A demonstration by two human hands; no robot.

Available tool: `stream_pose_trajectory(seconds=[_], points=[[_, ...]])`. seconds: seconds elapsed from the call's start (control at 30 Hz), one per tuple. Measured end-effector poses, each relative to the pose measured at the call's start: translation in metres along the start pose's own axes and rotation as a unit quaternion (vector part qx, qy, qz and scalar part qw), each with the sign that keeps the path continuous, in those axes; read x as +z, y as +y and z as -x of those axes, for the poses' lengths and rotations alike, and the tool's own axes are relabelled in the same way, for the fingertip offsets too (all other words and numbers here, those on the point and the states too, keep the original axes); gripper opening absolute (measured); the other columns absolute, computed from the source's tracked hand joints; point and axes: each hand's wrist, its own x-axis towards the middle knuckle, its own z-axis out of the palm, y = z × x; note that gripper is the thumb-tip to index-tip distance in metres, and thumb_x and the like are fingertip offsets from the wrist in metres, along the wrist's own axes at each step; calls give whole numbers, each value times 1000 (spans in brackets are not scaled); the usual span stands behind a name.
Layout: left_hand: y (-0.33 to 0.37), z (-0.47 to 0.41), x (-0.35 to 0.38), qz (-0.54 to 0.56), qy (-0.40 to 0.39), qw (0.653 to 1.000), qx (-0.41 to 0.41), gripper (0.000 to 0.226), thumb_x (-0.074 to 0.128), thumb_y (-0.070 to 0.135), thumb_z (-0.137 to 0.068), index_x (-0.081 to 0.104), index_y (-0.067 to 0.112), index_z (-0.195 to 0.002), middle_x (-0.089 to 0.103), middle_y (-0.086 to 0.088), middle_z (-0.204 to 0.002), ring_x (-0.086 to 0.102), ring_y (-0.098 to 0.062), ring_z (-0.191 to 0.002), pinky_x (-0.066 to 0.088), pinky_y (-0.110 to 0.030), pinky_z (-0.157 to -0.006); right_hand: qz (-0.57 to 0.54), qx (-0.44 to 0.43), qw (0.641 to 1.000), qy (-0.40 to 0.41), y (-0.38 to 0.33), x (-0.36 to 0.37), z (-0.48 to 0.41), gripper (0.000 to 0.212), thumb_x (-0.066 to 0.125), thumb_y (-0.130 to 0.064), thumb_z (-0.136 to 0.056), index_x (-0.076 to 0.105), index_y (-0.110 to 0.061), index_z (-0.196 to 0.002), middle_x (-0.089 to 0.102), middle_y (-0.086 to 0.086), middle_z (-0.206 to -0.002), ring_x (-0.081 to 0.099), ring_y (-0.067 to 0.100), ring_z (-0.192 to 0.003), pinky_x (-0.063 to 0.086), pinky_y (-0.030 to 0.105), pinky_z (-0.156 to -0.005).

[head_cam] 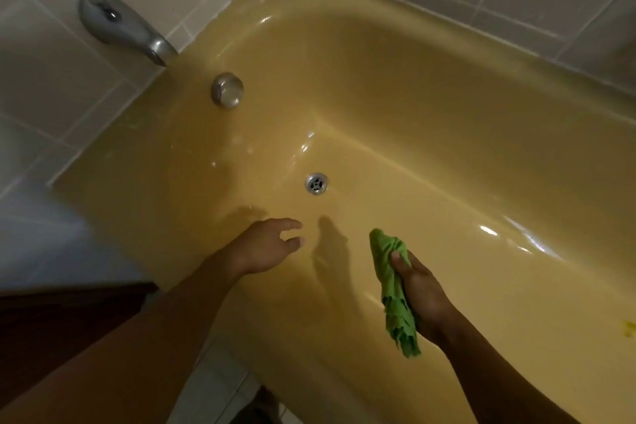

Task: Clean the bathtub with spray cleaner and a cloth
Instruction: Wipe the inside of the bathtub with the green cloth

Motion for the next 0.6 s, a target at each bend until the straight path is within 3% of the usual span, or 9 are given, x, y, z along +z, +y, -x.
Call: stream_pose_trajectory(seconds=[0.07, 0.17, 0.3, 0.43, 0.6], points=[[18, 30, -6, 39, 45, 998, 25, 42, 65, 43, -98, 60, 36, -139, 58, 3, -147, 59, -17, -125, 45, -26, -96, -2, -16, 1000, -6, -29, 8, 28, 27, 48, -38, -107, 56, -34, -132, 71, 16, -106, 65, 25, -64, 54, 36, -57], [46, 78, -19, 80, 100, 990, 55, 43, 66, 37, -99, 61, 30, -141, 60, 1, -141, 56, -14, -130, 43, -25, -95, 19, -44, 999, -10, -70, 18, 75, 31, 50, -41, -106, 56, -34, -135, 70, 16, -104, 66, 24, -65, 54, 35, -58], [77, 136, -41, 94, 143, 980, 101, 40, 68, 31, -98, 63, 28, -138, 61, 10, -127, 56, -10, -125, 39, -19, -95, 41, -84, 996, 0, -115, 32, 145, 31, 49, -44, -105, 55, -38, -134, 71, 9, -107, 68, 23, -72, 58, 37, -63], [96, 186, -74, 104, 145, 973, 146, 41, 66, 30, -100, 61, 28, -140, 59, 10, -141, 54, -8, -130, 40, -21, -106, 29, -108, 993, 29, -144, 47, 209, 30, 49, -45, -105, 56, -41, -134, 70, 8, -112, 69, 25, -80, 58, 39, -65], [95, 221, -101, 78, 129, 974, 167, 43, 64, 30, -101, 57, 27, -143, 54, 8, -149, 49, -9, -136, 35, -20, -108, 3, -106, 992, 63, -150, 72, 257, 32, 48, -42, -106, 56, -37, -137, 68, 7, -116, 68, 24, -85, 57, 37, -66]])
